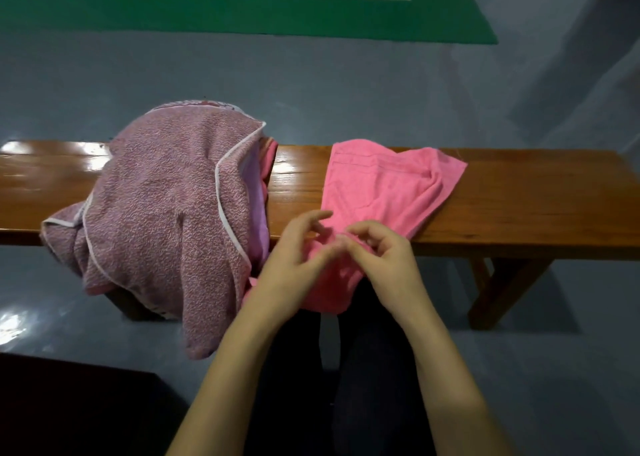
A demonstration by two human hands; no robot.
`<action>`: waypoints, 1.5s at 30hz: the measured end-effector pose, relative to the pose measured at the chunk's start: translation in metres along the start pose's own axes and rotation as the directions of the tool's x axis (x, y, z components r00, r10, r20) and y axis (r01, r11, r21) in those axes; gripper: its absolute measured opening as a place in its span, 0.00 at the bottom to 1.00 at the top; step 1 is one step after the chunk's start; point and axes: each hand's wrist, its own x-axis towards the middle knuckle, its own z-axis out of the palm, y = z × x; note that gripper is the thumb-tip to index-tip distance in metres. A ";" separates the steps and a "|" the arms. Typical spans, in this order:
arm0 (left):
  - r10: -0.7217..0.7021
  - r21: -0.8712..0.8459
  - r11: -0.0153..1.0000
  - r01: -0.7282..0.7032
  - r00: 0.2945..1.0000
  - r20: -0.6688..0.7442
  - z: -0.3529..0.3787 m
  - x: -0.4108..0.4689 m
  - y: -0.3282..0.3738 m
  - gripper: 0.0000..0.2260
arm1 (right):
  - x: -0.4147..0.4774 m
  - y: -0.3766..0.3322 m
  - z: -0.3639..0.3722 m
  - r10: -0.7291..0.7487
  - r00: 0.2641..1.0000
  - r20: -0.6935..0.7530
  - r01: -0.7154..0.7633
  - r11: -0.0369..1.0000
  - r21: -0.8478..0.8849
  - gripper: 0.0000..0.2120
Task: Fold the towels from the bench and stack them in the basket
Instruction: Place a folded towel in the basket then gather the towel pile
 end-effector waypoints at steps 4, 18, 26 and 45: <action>-0.021 0.038 0.999 0.017 0.995 0.098 0.003 0.000 -0.001 0.12 | -0.003 -0.008 -0.003 0.001 0.999 0.038 -0.001 1.000 0.025 0.07; 0.042 0.323 0.942 0.088 0.926 -0.376 -0.047 -0.002 -0.016 0.09 | -0.001 -0.015 -0.038 0.022 0.999 -0.030 -0.029 0.961 -0.275 0.08; 0.046 0.096 0.994 -0.055 0.995 0.090 0.003 -0.007 0.023 0.11 | -0.005 -0.024 -0.009 -0.048 0.993 0.108 0.078 0.952 -0.297 0.15; 0.111 0.330 0.943 0.048 0.889 -0.445 -0.044 -0.004 -0.002 0.03 | 0.003 -0.021 -0.038 -0.157 0.987 -0.028 0.116 0.829 -0.547 0.03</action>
